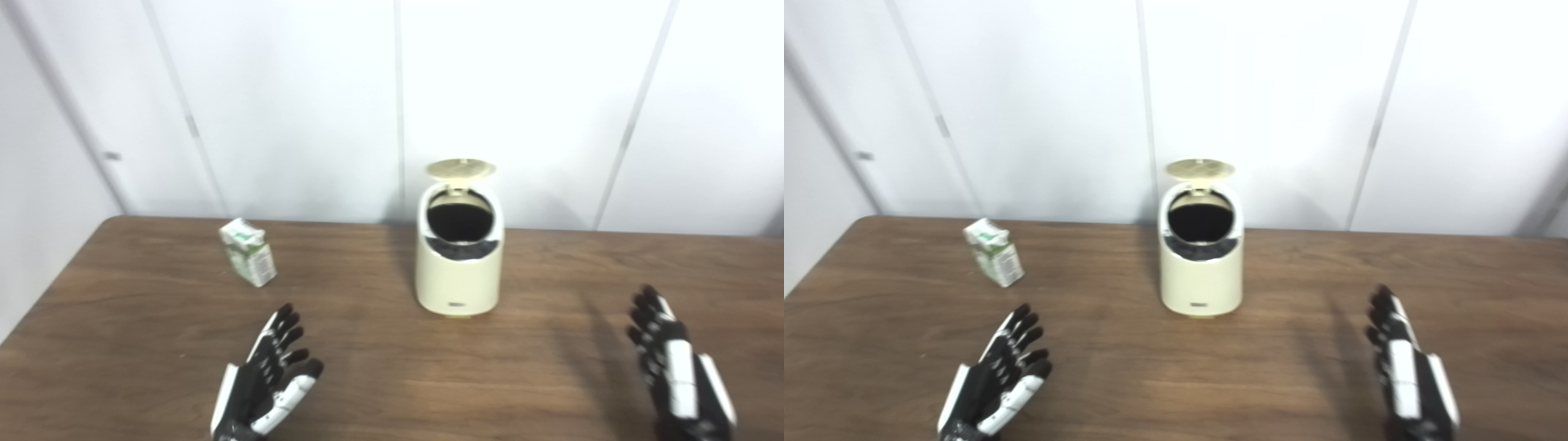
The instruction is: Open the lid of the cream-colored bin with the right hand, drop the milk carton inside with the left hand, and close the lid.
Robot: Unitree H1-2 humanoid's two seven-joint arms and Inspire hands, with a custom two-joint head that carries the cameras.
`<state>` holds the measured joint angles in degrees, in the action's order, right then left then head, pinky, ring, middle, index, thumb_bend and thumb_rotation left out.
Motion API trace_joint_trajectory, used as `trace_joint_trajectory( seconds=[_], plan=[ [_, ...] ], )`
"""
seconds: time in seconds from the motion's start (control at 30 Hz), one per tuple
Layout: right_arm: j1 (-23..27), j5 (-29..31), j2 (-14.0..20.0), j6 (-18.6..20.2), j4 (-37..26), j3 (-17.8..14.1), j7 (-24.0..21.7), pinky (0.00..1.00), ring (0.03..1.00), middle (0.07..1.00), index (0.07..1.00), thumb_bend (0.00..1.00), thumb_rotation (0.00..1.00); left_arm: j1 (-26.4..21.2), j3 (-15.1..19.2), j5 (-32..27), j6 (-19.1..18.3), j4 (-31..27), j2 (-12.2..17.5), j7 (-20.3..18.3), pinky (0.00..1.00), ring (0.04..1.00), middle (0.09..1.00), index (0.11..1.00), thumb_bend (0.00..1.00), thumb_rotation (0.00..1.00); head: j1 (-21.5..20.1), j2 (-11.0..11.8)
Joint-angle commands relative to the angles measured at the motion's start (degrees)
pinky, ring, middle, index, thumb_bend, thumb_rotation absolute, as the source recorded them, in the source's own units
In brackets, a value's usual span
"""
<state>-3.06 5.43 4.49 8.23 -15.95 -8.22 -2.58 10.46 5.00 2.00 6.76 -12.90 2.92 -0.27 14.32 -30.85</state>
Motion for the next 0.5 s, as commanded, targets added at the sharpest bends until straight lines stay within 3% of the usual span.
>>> trace_joint_trajectory(
  seconds=[0.0, 0.1, 0.17, 0.3, 0.47],
  plan=[
    [0.74, 0.96, 0.59, -2.62, -2.43, -0.12, -0.42, 0.96, 0.971, 0.964, 0.962, 0.55, 0.98, -1.15, 0.44, 1.42, 1.82, -3.05, 0.31, 1.12, 0.87, 0.900, 0.923, 0.962, 0.71, 0.42, 0.81, 0.18],
    [0.59, 1.35, 0.53, -0.22, -3.78, -0.05, 0.13, 0.93, 0.952, 0.948, 0.940, 0.56, 0.97, -1.69, 1.20, 1.43, 0.21, -4.84, 0.28, 1.82, 0.89, 0.899, 0.924, 0.957, 0.73, 0.35, 2.25, 0.54],
    [0.60, 1.40, 0.72, 0.27, -4.14, 0.10, 0.10, 0.91, 0.938, 0.938, 0.931, 0.55, 0.96, -2.06, 1.57, 2.16, -0.66, -5.74, 0.37, 2.19, 0.86, 0.895, 0.921, 0.955, 0.74, 0.32, 3.13, 0.80],
    [0.57, 0.74, 1.62, -0.69, -4.52, 0.85, -0.51, 0.83, 0.901, 0.912, 0.919, 0.57, 0.95, -3.61, 2.66, 7.49, -3.87, -8.25, 1.34, 3.69, 0.90, 0.879, 0.898, 0.944, 0.78, 0.38, 4.85, 1.57],
    [0.87, -0.86, 1.75, 0.69, -4.07, 1.03, 0.61, 0.70, 0.830, 0.852, 0.859, 0.64, 0.92, -6.16, 4.47, 7.33, -6.14, -8.92, 1.78, 4.46, 0.93, 0.875, 0.891, 0.941, 0.81, 0.36, 6.36, 2.56]
  ],
)
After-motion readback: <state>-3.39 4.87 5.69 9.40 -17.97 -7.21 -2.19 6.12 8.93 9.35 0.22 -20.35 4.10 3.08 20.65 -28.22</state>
